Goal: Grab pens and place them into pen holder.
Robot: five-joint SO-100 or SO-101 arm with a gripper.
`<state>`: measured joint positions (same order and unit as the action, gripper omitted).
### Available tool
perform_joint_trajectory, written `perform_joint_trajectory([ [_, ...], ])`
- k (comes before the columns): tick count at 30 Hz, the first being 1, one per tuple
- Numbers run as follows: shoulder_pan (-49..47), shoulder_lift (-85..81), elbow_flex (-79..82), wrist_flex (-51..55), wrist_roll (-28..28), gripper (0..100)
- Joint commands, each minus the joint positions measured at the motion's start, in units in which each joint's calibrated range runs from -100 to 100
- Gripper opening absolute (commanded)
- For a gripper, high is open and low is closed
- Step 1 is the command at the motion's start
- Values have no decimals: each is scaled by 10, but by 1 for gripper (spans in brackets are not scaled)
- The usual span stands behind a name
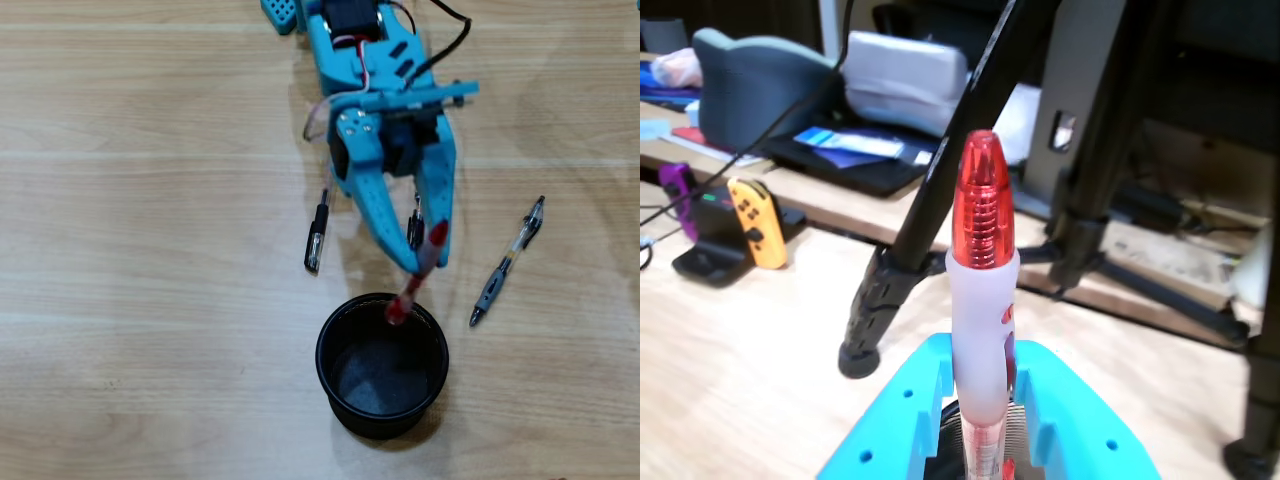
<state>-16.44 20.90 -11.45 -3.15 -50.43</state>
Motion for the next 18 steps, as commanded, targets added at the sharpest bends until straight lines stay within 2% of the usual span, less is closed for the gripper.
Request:
perform_joint_trajectory([
  [1,-3,14,-5,-21,-5,2],
  [9,-3,49,11,-21,-15,3],
  [14,-3,46,43,-20,-31,15],
  [18,-3,44,42,-18,-27,14],
])
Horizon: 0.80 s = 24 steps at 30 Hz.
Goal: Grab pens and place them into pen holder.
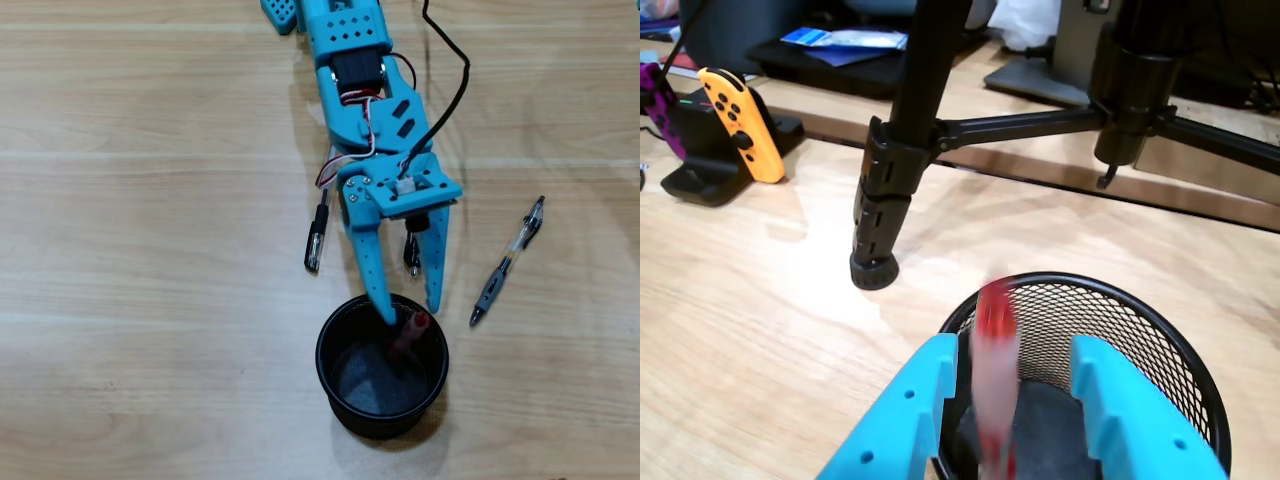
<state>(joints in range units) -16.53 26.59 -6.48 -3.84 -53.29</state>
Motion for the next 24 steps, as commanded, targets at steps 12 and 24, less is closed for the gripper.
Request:
perform_joint_trajectory([
  [12,7,-140,-26,235,70,11],
  [24,56,-302,-47,629,101,2],
])
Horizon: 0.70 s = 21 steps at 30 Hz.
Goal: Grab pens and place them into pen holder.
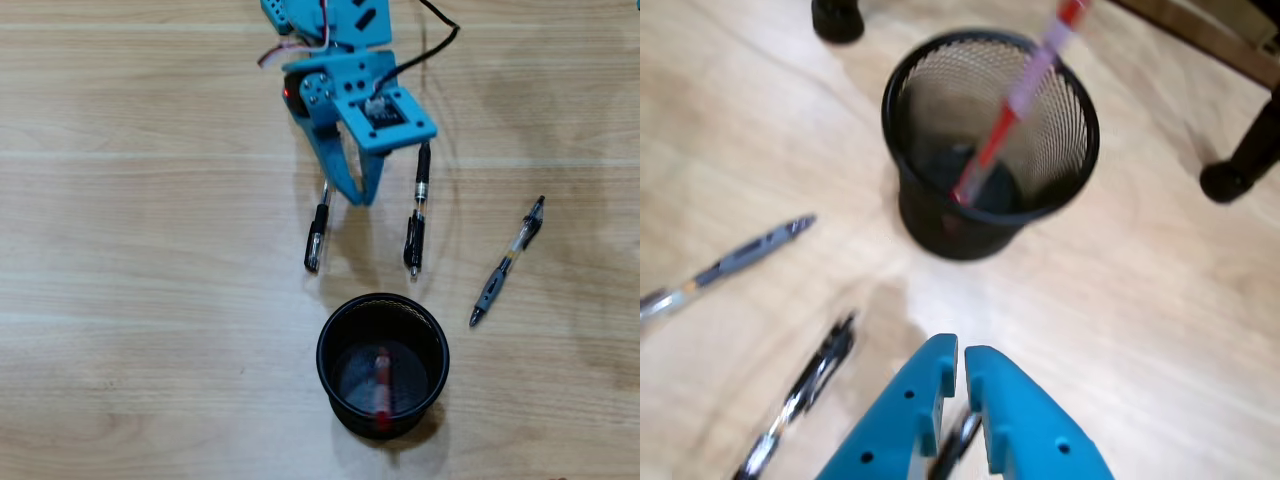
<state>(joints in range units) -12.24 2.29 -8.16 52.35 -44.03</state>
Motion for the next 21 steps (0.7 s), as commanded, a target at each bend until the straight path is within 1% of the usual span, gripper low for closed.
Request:
perform_joint_trajectory([
  [1,17,-69,-31,97,10,2],
  [4,23,-93,-29,175,10,2],
  [8,36,-102,-24,221,7,2],
  [11,39,-101,-14,231,5,2],
  [16,38,-101,64,224,-53,2],
  [21,37,-101,113,223,-73,2],
])
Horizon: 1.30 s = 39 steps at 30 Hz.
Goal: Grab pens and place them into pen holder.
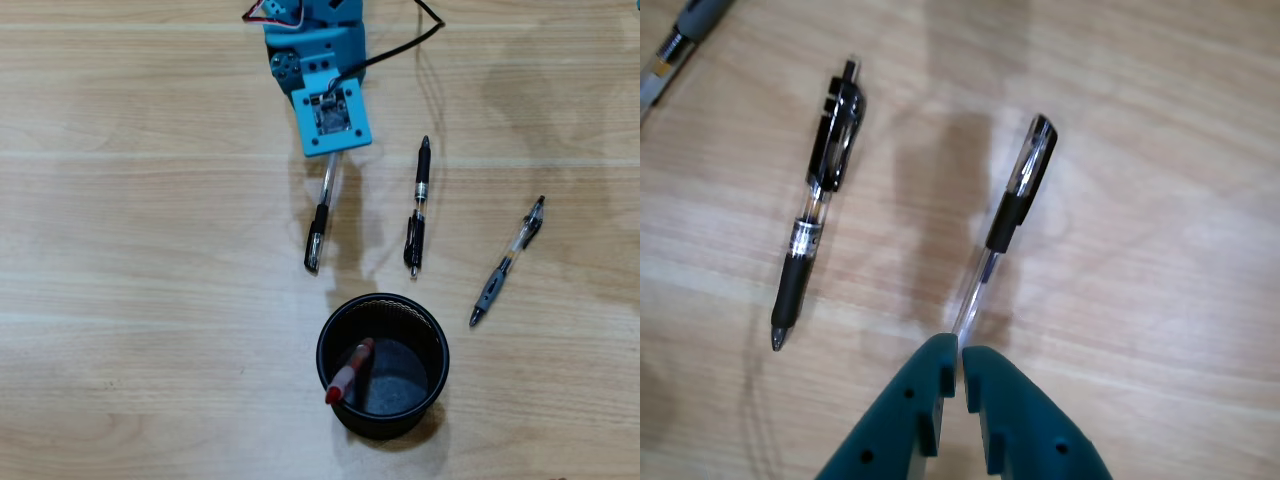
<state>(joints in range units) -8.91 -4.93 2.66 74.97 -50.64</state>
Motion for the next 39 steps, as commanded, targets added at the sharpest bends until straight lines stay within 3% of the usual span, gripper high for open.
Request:
perform_joint_trajectory([
  [1,4,-28,10,-3,-8,2],
  [29,15,98,6,-4,-15,2],
  [35,4,98,-3,-41,-51,18],
  [39,-11,98,-1,-42,-81,19],
])
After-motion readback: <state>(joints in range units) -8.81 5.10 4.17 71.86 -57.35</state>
